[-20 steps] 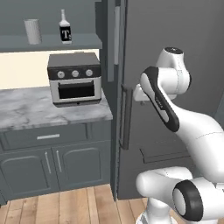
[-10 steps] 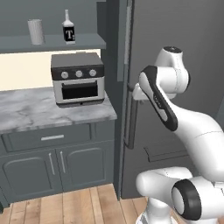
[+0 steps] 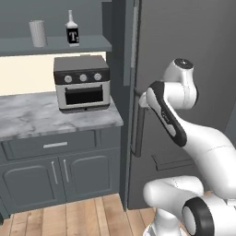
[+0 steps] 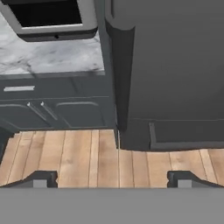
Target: There is a bowl on the dining counter. Grab a lemon wedge from the fridge and place it in the bowl. Then get the liquor bottle and glass cup from the cabinet and place them next to the bowl.
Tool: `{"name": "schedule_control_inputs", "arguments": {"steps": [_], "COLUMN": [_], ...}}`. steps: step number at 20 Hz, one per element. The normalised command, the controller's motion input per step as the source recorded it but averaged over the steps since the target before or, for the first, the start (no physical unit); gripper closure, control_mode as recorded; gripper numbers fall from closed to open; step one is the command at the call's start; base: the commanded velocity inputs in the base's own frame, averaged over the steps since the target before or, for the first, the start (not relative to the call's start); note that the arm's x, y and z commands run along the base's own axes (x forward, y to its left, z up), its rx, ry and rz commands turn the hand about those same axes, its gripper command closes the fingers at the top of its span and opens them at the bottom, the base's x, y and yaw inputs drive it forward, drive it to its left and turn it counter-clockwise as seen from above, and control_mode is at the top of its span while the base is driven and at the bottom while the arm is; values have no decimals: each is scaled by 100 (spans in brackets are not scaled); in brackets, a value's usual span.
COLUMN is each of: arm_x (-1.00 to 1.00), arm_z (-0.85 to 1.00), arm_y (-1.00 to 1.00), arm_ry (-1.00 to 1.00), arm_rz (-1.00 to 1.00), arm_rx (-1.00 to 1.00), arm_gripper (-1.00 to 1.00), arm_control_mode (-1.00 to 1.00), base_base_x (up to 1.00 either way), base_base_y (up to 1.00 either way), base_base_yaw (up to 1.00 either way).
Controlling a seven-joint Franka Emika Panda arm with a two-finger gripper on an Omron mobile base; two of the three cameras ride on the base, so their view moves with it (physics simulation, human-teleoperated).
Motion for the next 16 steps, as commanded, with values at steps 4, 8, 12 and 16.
{"name": "schedule_control_inputs", "arguments": {"steps": [4, 8, 12, 16], "arm_x": [51, 66, 63, 58], "arm_z": [-35, -30, -28, -21], "arm_y": [-1, -1, -13, -17], "arm_ry": [-26, -18, -11, -7], "arm_rz": [2, 0, 0, 0], "arm_rx": [0, 0, 0, 0], "arm_gripper": [-100, -100, -100, -100], "arm_control_mode": [-100, -100, -100, -100], "base_base_x": [0, 0, 0, 0], "base_base_y": [0, 0, 0, 0], "base_base_yaw": [0, 0, 0, 0]}}
